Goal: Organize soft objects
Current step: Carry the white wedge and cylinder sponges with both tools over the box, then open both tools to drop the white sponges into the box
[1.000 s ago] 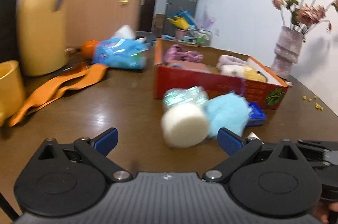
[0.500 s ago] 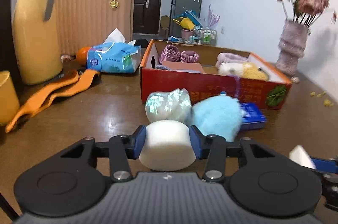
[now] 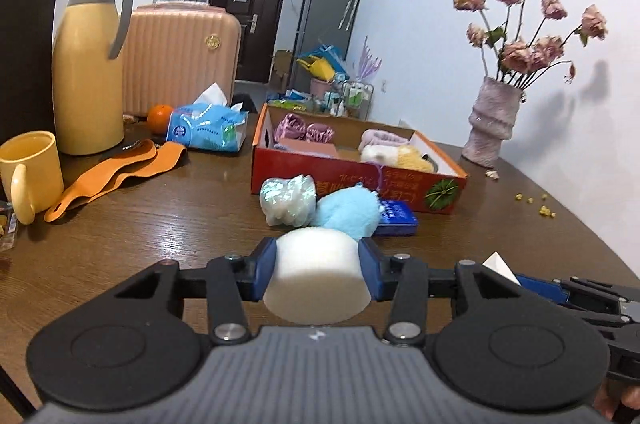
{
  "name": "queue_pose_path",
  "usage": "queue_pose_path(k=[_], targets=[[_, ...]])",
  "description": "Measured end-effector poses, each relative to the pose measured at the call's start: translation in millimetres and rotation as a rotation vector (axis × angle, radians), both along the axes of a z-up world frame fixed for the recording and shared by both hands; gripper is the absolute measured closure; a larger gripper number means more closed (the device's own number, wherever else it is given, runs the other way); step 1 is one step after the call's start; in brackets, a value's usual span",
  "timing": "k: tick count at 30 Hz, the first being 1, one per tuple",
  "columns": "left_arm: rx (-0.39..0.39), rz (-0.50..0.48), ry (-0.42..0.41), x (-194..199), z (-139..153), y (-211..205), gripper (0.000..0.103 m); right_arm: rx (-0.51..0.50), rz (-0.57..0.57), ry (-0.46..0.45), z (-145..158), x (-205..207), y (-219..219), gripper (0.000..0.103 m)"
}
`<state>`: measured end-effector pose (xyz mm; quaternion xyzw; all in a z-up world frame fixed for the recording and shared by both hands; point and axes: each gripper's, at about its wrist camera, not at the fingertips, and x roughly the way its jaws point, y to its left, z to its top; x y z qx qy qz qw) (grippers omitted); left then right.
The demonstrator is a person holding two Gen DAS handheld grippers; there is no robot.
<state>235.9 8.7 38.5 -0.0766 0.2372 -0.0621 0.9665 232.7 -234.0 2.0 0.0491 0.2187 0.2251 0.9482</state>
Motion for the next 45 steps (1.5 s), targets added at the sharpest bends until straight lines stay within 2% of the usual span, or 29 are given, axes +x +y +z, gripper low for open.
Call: queue_pose_path(k=[6,11,14,19,23,27,29,30,32,35,41,43,45], targets=[[-0.027,-0.049,-0.032,-0.6,9.6,-9.0,0.057,-0.004,-0.026,-0.009,4.6,-8.5,-8.2,0.07],[-0.06,-0.122,-0.043,46.4,29.9,-21.1,0.057,-0.045,-0.023,-0.082,29.2,14.3,-16.4,0.07],[-0.089,-0.178,-0.025,97.9,44.5,-33.1,0.057,-0.085,-0.035,-0.124,47.6,53.3,-22.3,0.07],[-0.12,-0.198,0.049,197.6,46.2,-60.6,0.057,-0.137,-0.066,-0.099,58.6,156.2,-35.2,0.07],[-0.145,-0.194,0.131,265.9,26.4,-79.8,0.057,-0.172,-0.053,-0.023,43.6,230.6,-39.3,0.069],[-0.164,-0.189,0.226,310.8,-4.9,-93.2,0.056,-0.182,-0.053,0.058,26.2,277.7,-40.5,0.068],[-0.176,-0.193,0.256,321.7,-17.9,-95.6,0.055,-0.206,-0.043,0.072,17.3,289.4,-37.6,0.066],[-0.185,-0.186,0.27,326.3,-25.0,-96.2,0.051,-0.211,-0.039,0.075,13.8,291.9,-36.2,0.065],[-0.186,-0.188,0.283,329.5,-32.3,-95.2,0.047,-0.209,-0.031,0.075,7.1,293.5,-36.5,0.051],[-0.171,-0.199,0.277,331.2,-33.5,-95.1,0.045,-0.204,-0.046,0.068,4.3,296.4,-39.0,0.046],[-0.158,-0.177,0.238,318.5,-7.6,-84.3,0.043,-0.165,-0.086,0.05,25.5,292.8,-50.7,0.046],[-0.144,-0.166,0.206,308.0,7.9,-78.4,0.039,-0.158,-0.1,0.039,38.9,286.1,-53.2,0.046],[-0.11,-0.146,0.157,293.5,23.7,-72.7,0.027,-0.151,-0.107,0.026,54.5,277.2,-55.0,0.042]])
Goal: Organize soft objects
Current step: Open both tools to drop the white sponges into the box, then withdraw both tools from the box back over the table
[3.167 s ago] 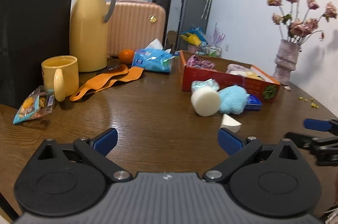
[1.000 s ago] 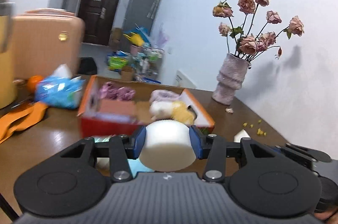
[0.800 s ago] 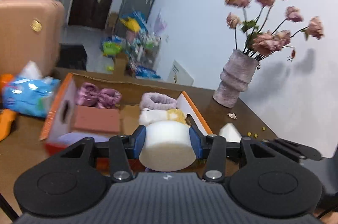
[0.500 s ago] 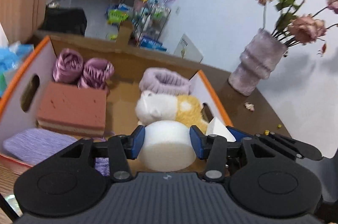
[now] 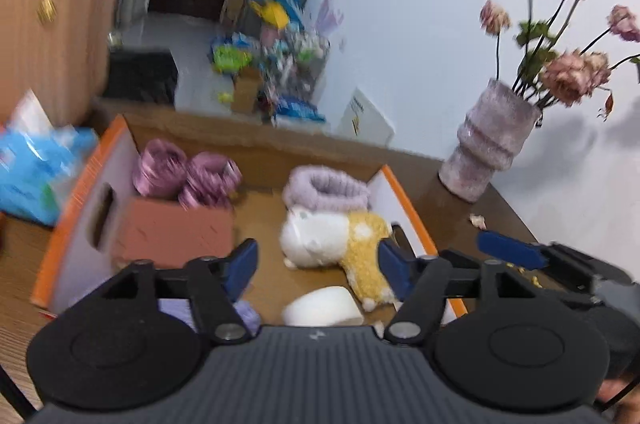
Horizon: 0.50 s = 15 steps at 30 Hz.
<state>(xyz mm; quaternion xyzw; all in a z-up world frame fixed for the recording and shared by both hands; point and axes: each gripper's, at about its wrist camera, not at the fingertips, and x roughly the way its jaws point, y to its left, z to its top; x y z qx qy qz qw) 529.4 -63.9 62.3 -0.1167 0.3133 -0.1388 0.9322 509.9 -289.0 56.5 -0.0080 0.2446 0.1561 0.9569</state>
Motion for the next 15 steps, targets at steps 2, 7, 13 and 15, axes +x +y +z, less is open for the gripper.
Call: queue_pose_path(k=[2,7,13,15], targets=[[0.073,0.028,-0.081,-21.5,14.8,7.2,0.023,-0.002,-0.013,-0.026,17.5,-13.6,-1.4,0.032],[0.246,0.124,-0.238,-78.7,37.4,27.2,0.018,0.0,-0.017,-0.108,48.3,-58.8,0.7,0.022],[0.262,0.286,-0.505,-159.9,31.0,51.3,0.0,0.082,-0.106,-0.355,34.0,-119.5,9.4,0.001],[0.242,0.309,-0.533,-177.7,25.9,58.1,0.0,0.111,-0.13,-0.416,24.1,-138.6,14.2,0.0]])
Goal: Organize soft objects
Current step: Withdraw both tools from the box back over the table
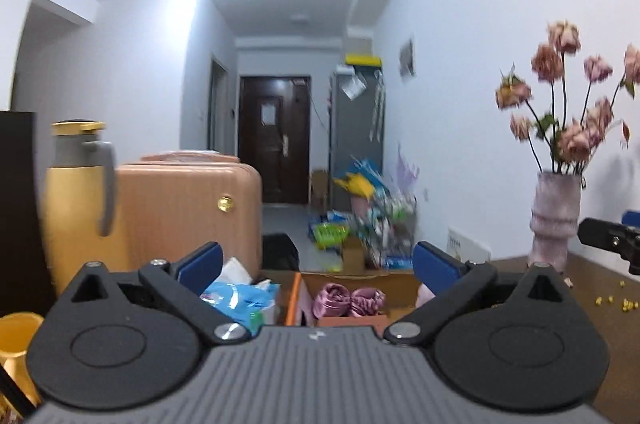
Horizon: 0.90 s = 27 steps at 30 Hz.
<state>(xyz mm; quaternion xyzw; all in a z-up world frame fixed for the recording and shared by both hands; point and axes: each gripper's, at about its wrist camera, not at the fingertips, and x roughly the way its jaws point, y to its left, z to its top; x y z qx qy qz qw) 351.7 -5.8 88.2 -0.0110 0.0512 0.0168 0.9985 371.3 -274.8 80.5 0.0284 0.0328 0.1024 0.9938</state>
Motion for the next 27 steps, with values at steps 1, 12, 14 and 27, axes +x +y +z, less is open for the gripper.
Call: queue_pose_path(k=[1,12,14,27], targets=[[-0.016,0.001,-0.001,-5.8,-1.5,3.1,0.0,0.013,-0.006,-0.014,-4.8,-9.1,2.3,0.0],[-0.032,0.018,0.036,-67.9,-7.0,28.1,0.0,-0.008,-0.011,-0.001,-7.8,-72.5,16.2,0.0],[-0.017,0.02,0.066,-81.7,-7.5,30.6,0.0,-0.03,0.001,0.013,-9.0,-89.5,18.4,0.0],[-0.025,-0.06,0.141,-208.2,-58.7,52.3,0.0,-0.128,0.08,0.092,-56.8,-218.9,32.3,0.0]])
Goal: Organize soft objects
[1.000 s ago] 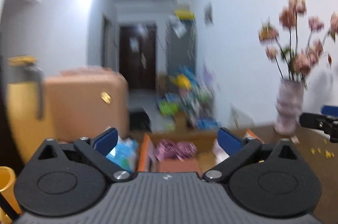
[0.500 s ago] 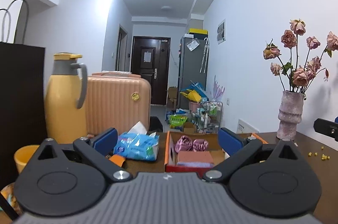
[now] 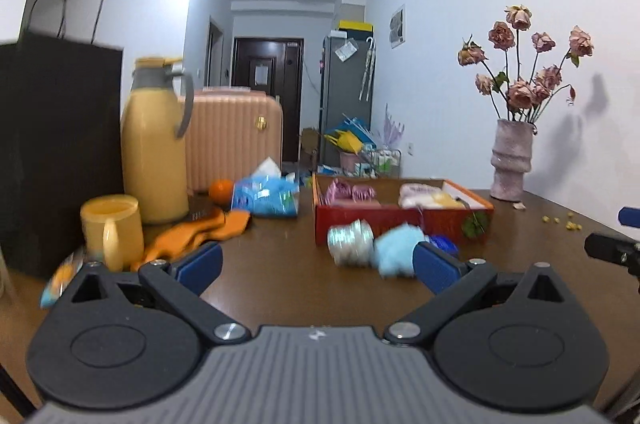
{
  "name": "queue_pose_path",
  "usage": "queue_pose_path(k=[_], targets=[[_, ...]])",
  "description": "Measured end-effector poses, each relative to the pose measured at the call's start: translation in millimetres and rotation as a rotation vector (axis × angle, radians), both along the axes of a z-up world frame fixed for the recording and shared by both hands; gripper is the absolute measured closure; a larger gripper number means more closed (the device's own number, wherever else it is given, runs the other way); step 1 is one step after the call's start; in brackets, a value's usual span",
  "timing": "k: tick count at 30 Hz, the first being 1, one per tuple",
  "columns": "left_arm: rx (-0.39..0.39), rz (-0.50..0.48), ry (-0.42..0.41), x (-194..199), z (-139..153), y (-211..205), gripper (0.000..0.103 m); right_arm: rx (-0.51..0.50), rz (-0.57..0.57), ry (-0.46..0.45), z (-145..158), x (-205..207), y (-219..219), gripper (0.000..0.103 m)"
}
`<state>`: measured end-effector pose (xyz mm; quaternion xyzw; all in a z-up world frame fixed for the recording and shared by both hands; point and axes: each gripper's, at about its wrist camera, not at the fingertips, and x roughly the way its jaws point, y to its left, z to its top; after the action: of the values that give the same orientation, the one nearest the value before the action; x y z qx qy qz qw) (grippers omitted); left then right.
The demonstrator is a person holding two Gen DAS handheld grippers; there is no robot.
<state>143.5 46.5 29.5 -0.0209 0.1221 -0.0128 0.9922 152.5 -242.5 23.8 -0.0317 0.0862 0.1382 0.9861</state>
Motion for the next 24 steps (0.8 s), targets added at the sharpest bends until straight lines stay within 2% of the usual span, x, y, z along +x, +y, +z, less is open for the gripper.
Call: queue_pose_path(k=[4,8,13,18,24], targets=[[0.002,0.004,0.024,-21.9,-11.6,3.0,0.0,0.009,-0.006,0.028,-17.3,-30.7,-2.1,0.0],[0.032,0.001,0.038,-26.3,-17.2,-0.9,0.0,0.032,-0.022,0.063,-26.2,-37.3,-6.2,0.0],[0.008,0.003,0.039,-16.1,-14.3,-0.3,0.0,0.027,-0.021,0.08,-28.5,-27.0,-4.4,0.0],[0.016,-0.002,0.068,2.9,-18.9,-2.9,0.0,0.045,-0.015,0.1,-29.6,-9.3,-4.4,0.0],[0.03,-0.022,0.118,46.5,-28.6,-9.5,0.0,0.078,0.02,0.192,-32.1,37.1,-0.1,0.006]])
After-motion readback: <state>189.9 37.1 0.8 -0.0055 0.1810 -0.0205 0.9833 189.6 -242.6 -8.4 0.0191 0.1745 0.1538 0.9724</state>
